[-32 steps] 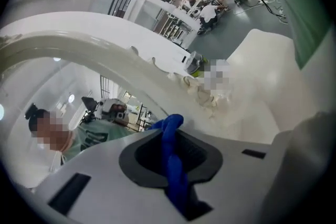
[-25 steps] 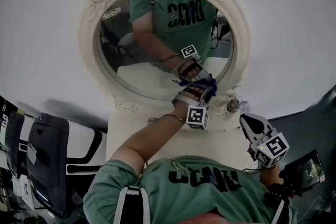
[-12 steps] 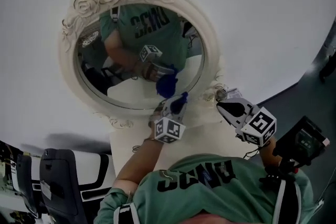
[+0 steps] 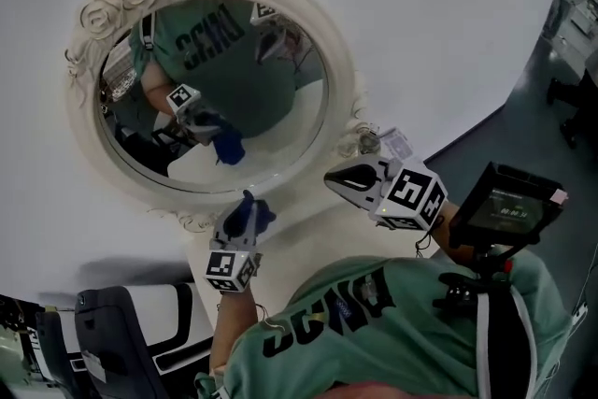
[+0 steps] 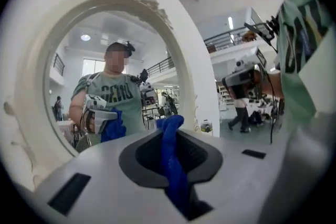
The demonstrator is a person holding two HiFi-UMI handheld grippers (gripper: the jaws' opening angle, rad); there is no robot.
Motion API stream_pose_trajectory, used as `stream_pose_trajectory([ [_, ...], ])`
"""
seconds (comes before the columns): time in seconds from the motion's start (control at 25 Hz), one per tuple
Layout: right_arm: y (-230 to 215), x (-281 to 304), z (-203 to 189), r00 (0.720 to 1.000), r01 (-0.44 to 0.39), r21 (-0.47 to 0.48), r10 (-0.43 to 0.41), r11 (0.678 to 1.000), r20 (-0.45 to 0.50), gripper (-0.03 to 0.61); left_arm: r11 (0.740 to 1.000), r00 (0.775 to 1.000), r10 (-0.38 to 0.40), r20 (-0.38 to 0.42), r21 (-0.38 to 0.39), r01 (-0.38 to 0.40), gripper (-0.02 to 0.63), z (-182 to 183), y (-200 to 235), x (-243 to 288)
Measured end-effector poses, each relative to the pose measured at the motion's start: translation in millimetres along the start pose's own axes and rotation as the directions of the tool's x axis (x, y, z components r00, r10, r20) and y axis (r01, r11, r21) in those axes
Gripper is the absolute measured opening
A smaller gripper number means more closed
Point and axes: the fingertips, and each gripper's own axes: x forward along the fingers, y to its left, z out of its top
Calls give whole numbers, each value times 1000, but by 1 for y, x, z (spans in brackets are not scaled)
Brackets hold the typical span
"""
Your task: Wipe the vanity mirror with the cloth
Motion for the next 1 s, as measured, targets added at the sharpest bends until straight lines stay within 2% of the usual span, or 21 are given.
stream_pose_trajectory([
  [0.12, 9, 13, 6, 999, -38, 1, 38, 999, 4, 12, 987, 998, 13, 62, -163, -3, 52, 2, 11, -26],
  [0.2, 15, 19, 6, 998, -58, 4, 58, 998, -4, 12, 978, 997, 19, 77, -208, -3, 52, 1, 9, -41],
  [0.44, 28, 28, 9, 995, -102, 25, 102, 994, 5, 12, 972, 995, 6, 100, -235, 18, 52, 5, -9, -64],
  [0.64, 20, 28, 11, 998, -60, 47, 60, 997, 10, 11, 968, 994, -3, 112, -248, 31, 52, 10, -18, -73],
  [1.0, 14, 27, 2, 999, -43, 77, 43, 996, 5, 11, 966, 992, -31, 120, -252, 61, 52, 11, -20, -65],
])
